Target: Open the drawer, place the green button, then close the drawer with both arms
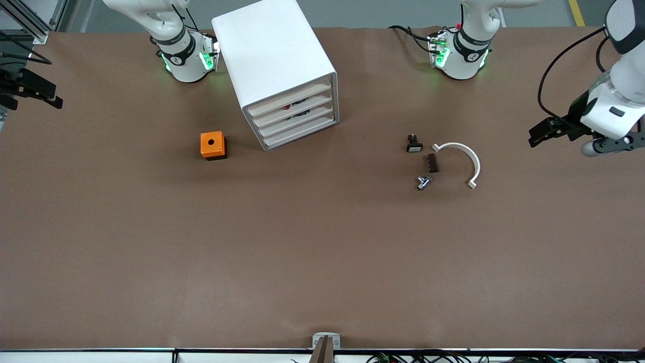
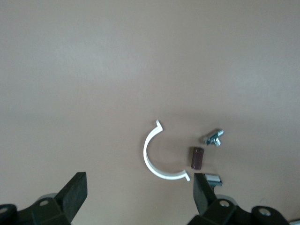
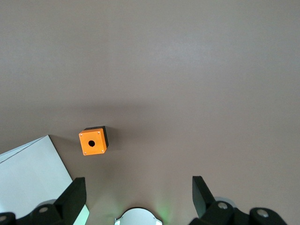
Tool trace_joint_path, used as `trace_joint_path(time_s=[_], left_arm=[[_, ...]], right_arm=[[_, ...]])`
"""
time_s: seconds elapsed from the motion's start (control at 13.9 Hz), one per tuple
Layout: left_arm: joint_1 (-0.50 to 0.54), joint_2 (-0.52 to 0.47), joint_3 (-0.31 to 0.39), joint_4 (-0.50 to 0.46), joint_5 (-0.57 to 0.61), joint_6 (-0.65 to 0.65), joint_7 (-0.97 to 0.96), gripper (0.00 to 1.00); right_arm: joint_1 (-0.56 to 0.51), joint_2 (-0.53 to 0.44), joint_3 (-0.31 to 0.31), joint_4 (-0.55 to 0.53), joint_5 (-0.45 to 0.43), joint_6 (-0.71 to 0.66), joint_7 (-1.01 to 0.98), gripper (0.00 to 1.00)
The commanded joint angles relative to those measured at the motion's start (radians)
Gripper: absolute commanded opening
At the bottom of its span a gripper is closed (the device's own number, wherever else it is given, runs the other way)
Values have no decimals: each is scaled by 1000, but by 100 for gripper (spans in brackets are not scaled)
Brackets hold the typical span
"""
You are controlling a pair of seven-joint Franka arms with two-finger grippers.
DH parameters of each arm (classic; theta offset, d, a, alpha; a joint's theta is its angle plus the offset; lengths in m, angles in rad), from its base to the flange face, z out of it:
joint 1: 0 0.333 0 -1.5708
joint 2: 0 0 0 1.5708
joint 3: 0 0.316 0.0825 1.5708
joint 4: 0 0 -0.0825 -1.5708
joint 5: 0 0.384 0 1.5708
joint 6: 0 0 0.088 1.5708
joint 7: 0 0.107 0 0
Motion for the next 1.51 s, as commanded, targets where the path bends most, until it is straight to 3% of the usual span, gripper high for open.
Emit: trace_joint_path(time_s=[0.0, 0.43, 0.86, 1.44], left_arm=[[36, 74, -19, 122, 12, -4, 16, 100], [28, 187, -26, 310, 7, -4, 13, 100], [33, 172, -33, 301, 9, -125, 14, 100], [28, 162, -35, 305, 6, -130, 14, 100]], right_arm=[[-19, -37, 18, -30, -7, 16, 6, 100], [-18, -92, 18, -97, -4, 91, 6, 100], [-16, -83, 10, -77, 22, 92, 5, 100], [-8, -83, 10, -79, 22, 65, 3, 100]])
